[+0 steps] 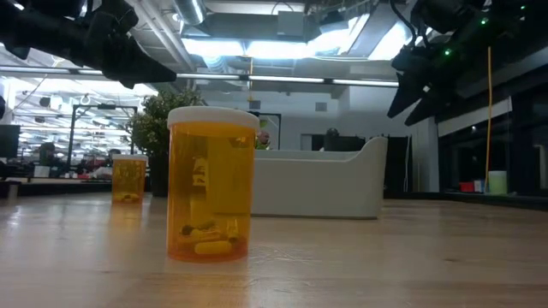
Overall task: Pick and place pill bottles into a basket
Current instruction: Put the orange pill bottle into the grey bin
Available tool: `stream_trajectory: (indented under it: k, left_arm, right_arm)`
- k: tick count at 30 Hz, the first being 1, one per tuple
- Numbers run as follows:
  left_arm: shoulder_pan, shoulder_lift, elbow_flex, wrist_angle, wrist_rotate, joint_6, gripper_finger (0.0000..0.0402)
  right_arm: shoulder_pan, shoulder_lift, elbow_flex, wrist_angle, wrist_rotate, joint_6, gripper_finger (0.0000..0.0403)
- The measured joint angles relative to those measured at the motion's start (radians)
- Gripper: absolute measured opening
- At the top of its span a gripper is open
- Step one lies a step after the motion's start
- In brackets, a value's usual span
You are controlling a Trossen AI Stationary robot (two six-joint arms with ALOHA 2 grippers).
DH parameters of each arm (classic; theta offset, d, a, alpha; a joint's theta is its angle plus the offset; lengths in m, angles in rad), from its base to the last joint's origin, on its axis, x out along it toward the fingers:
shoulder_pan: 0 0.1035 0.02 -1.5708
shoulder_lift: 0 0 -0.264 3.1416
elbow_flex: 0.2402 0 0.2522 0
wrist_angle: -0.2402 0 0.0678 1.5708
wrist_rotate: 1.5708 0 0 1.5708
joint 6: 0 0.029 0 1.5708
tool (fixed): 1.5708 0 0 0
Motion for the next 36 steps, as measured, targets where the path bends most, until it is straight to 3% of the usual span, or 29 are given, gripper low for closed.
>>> stream_trajectory:
  k: [9,22,36]
  left_arm:
    - [0.0,0.0,0.0,0.0,-0.002,0.01,0.0006]
    - [0.0,0.0,0.0,0.0,-0.002,0.011,0.0006]
    - [0.0,0.0,0.0,0.007,-0.003,0.035,0.0006]
  right_arm:
    - [-0.048,0.174,-0.027,0.112,0.096,0.007,0.0313]
    - [-0.179,0.406,-0.028,0.332,0.097,-0.007,0.0313]
    - [-0.259,0.553,-0.028,0.464,0.097,-0.03,0.0313]
